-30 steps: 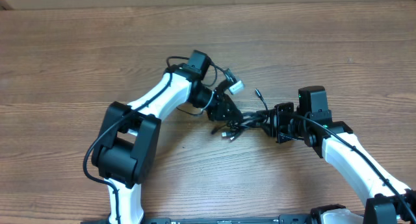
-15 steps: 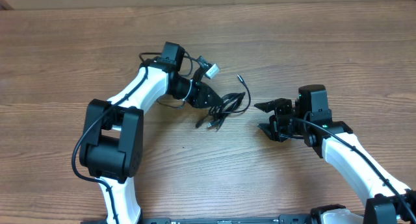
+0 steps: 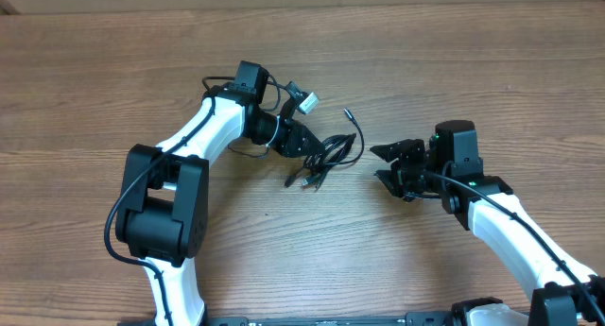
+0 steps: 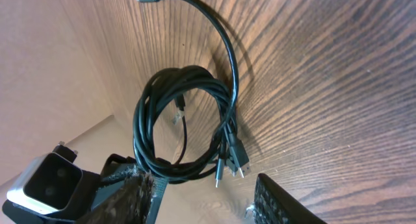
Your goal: Untangle cables
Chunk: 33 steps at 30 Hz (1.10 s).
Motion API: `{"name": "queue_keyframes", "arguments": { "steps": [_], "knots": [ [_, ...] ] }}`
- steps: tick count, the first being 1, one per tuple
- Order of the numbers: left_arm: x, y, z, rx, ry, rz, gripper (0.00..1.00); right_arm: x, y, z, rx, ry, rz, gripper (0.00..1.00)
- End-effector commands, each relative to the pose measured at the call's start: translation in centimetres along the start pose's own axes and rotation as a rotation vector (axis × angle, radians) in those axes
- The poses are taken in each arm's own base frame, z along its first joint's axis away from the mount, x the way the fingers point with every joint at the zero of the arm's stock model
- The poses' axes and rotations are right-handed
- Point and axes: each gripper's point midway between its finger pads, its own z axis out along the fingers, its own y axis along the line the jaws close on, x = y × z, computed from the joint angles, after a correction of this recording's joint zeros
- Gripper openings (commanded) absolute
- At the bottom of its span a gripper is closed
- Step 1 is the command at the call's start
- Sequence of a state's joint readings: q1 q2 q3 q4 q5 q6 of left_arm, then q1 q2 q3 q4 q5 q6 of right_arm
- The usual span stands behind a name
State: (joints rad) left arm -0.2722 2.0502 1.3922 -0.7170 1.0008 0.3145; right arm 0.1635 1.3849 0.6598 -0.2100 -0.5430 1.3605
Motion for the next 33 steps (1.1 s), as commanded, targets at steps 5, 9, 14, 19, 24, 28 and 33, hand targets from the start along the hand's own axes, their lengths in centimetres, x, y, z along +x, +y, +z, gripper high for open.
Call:
{"name": "queue_keyframes", "arguments": {
  "steps": [5,9,14,19,24,28,33],
  "knots": [
    [-0.5,0.0,0.6,-0.020,0.010,0.021,0.04,0.2,1.7,0.8,-0.028,-0.086,-0.089,0.49],
    [-0.2,0.7,0.5,-0.064,0.022,0.003,0.04,0.1,2.3,1.2,-0.040,-0.158,-0.136,0.48],
    [-0.3,0.8,0.5,-0.069,0.022,-0.002,0.04,-0.2,2.9,1.4,-0.052,-0.227,-0.169,0.48],
    [-0.3,0.8,0.5,-0.069,0.022,-0.001,0.04,-0.2,3.9,2.1,-0.094,-0.245,-0.195,0.47],
    [-0.3,0.8,0.5,-0.069,0.022,-0.002,0.04,-0.3,4.3,3.5,-0.116,-0.219,-0.206,0.43],
    [-0.3,0.8,0.5,-0.069,0.022,-0.002,0.04,-0.2,3.8,4.6,-0.109,-0.183,-0.205,0.41],
    [-0.3,0.8,0.5,-0.069,0.022,-0.002,0.04,-0.3,3.3,5.1,-0.094,-0.181,-0.200,0.38]
  ]
}}
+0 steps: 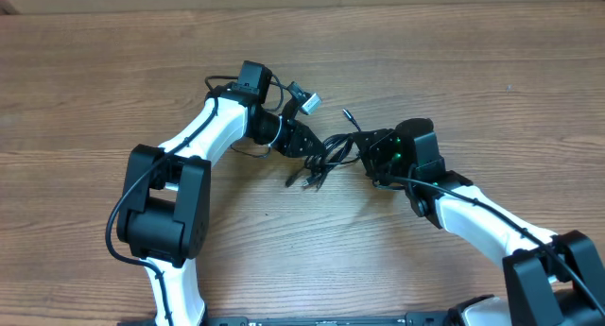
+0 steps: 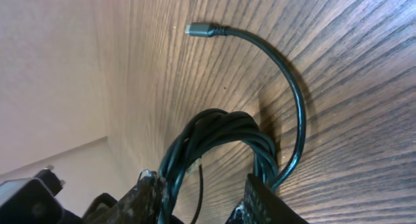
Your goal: Untangle cables
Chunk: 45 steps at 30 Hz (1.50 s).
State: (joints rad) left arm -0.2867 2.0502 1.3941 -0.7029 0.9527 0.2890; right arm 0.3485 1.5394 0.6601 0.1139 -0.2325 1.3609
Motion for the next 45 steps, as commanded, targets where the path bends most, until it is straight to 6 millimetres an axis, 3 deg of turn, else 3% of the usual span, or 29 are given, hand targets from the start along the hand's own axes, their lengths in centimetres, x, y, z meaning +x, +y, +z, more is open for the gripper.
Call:
{"name": "queue_keyframes", "arguments": {
  "steps": [1,8,17,45],
  "knots": [
    [-0.3,0.4,0.1,-0.027,0.006,0.003,0.04,0.2,0.8,0.2,-0.020,0.012,-0.010,0.38],
    [-0.3,0.4,0.1,-0.027,0.006,0.003,0.04,1.7,2.2,0.0,-0.081,0.096,-0.034,0.37],
    [-0.3,0.4,0.1,-0.027,0.006,0.002,0.04,1.8,1.0,0.1,-0.033,0.103,-0.062,0.32],
    [-0.3,0.4,0.1,-0.027,0.006,0.003,0.04,1.2,0.0,0.2,0.009,0.064,-0.112,0.32]
  ]
}}
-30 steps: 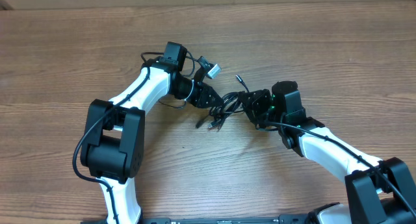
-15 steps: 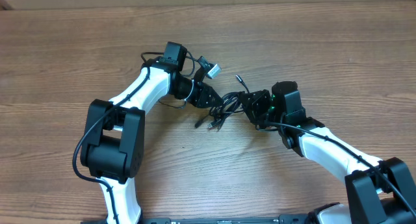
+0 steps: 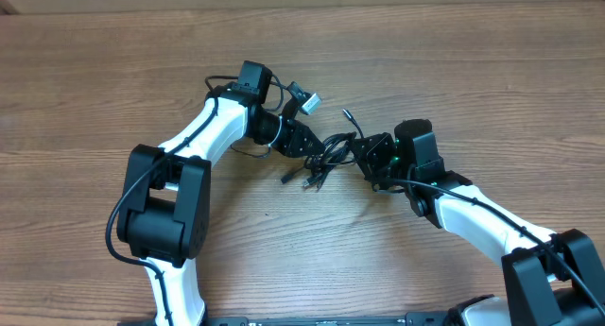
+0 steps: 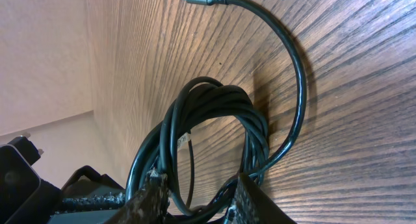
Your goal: Untangle cables
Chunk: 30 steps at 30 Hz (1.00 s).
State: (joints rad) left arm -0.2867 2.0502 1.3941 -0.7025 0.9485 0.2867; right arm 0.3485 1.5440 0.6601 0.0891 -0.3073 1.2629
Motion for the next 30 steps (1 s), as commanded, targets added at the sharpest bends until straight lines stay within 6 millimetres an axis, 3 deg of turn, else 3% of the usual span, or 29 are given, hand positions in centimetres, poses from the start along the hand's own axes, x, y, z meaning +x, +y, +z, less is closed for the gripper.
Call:
{"name": "queue_keyframes", "arguments": {
  "steps": [1,13,19,30],
  "knots": [
    [-0.3,0.3,0.1,-0.023,0.005,0.004,0.04,-0.2,0.5,0.1,-0.003,-0.015,-0.022,0.32],
    [-0.3,0.3,0.1,-0.023,0.005,0.004,0.04,-0.2,1.0,0.1,-0.023,-0.014,-0.030,0.32],
    [-0.3,0.3,0.1,-0.023,0.005,0.005,0.04,0.8,1.6,0.5,-0.034,-0.022,-0.114,0.32],
    [-0.3,0.3,0.1,-0.023,0.005,0.005,0.04,-0.6,1.9,0.5,-0.019,-0.159,-0.139,0.33]
  ]
}}
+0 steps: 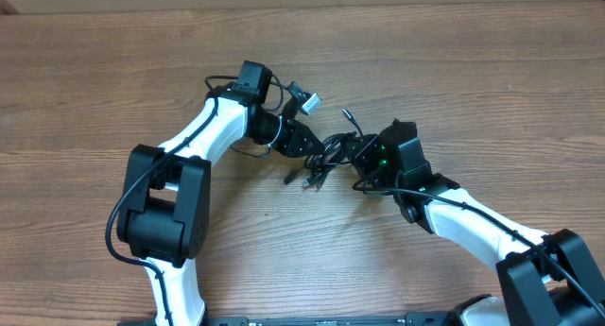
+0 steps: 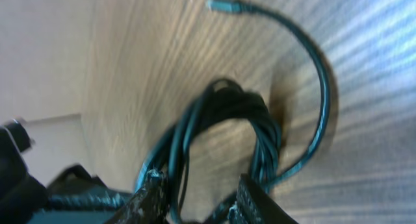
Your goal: Untangle cables
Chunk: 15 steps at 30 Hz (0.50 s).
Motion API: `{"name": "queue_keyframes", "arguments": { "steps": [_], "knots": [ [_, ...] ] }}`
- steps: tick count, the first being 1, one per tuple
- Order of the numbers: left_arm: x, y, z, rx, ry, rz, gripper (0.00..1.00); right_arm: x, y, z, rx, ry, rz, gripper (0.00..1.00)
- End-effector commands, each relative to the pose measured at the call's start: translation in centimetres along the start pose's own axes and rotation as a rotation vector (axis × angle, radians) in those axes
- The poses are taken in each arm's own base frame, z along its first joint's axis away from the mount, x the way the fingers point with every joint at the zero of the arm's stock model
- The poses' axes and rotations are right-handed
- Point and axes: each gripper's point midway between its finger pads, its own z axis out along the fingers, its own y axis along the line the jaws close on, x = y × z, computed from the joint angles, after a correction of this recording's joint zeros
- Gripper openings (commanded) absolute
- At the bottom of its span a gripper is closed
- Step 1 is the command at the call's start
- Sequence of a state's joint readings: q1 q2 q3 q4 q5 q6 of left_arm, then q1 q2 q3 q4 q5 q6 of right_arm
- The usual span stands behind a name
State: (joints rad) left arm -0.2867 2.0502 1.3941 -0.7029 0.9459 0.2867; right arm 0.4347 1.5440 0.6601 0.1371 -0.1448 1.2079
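A coil of dark cables [image 1: 328,151] lies mid-table, blurred in the right wrist view [image 2: 257,130]. One loose strand arcs away to a plug [image 1: 347,111] [image 2: 224,4]. Other plug ends [image 1: 301,181] trail toward the front left. My left gripper [image 1: 304,144] is at the coil's left edge and seems shut on it. My right gripper [image 1: 362,159] [image 2: 198,201] presses in from the right, open. Its fingers [image 2: 154,197] straddle several strands of the coil.
The bare wooden table [image 1: 454,71] stretches on all sides. The two arms meet at the coil, the left arm [image 1: 203,128] reaching from the left and the right arm [image 1: 473,222] from the front right.
My right gripper has pushed a little further left into the coil, and its view is now blurred with motion. The left gripper and the coil's left side have stayed put.
At first my right gripper stood open, well to the right of the coil, while the left gripper held the coil's left edge. It was then at the coil with strands between its fingers. It has stayed around them, now slightly deeper in.
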Motion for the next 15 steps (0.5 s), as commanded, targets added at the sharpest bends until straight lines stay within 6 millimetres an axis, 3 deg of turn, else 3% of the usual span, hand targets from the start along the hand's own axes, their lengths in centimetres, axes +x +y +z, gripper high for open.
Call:
{"name": "queue_keyframes", "arguments": {
  "steps": [1,6,15],
  "knots": [
    [-0.3,0.3,0.1,-0.021,0.004,0.005,0.04,-1.1,1.0,0.1,-0.021,-0.060,-0.019,0.33],
    [-0.3,0.3,0.1,-0.021,0.004,0.005,0.04,-1.3,1.4,0.0,-0.036,-0.067,-0.022,0.33],
    [-0.3,0.3,0.1,-0.021,0.004,0.005,0.04,-1.0,0.1,0.8,0.002,-0.050,-0.016,0.33]
  ]
}}
